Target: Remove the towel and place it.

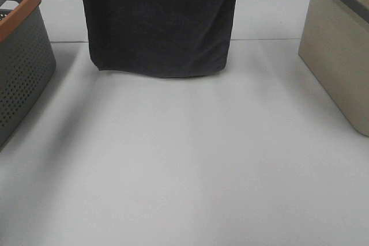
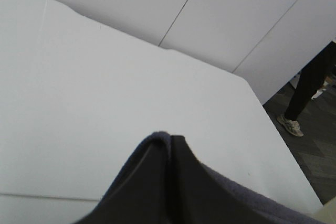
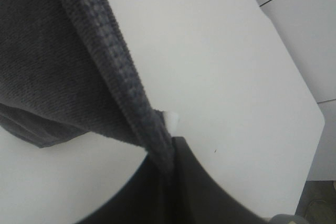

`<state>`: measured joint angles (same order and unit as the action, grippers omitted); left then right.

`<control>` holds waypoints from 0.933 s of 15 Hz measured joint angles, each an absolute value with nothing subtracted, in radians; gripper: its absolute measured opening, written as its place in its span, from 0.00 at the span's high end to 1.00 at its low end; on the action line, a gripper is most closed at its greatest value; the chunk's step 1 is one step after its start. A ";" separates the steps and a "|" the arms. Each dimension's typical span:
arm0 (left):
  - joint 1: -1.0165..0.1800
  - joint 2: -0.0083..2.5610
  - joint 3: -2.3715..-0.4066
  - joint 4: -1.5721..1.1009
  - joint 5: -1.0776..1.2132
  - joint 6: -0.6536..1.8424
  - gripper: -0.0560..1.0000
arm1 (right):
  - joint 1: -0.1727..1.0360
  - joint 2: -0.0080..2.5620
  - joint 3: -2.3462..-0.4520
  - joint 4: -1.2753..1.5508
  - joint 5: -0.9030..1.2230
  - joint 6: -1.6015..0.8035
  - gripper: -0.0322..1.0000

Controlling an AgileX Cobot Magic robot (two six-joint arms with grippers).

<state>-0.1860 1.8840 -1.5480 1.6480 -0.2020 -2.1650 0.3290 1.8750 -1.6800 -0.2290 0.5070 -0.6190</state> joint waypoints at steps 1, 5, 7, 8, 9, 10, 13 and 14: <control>-0.186 1.917 -1.595 1.648 -0.198 -2.152 0.95 | 0.312 1.901 -1.715 -0.215 0.483 -0.620 0.95; -0.187 1.998 -1.659 1.648 -0.206 -2.074 0.95 | 0.286 1.952 -1.783 -0.186 0.461 -0.604 0.95; -0.191 1.992 -1.635 1.648 -0.199 -2.010 0.95 | 0.287 1.951 -1.746 -0.166 0.460 -0.563 0.95; -0.201 1.978 -1.592 1.648 -0.198 -1.973 0.95 | 0.287 1.938 -1.693 -0.163 0.460 -0.540 0.95; -0.213 1.960 -1.539 1.648 -0.195 -1.958 0.95 | 0.287 1.914 -1.620 -0.163 0.446 -0.527 0.95; -0.223 1.926 -1.410 1.623 -0.194 -1.946 0.95 | 0.287 1.852 -1.444 -0.161 0.368 -0.524 0.95; -0.230 1.870 -1.196 1.609 -0.217 -1.928 0.95 | 0.290 1.751 -1.212 -0.132 0.259 -0.523 0.95; -0.232 1.855 -1.161 1.599 -0.220 -1.930 0.95 | 0.290 1.740 -1.174 -0.123 0.246 -0.523 0.95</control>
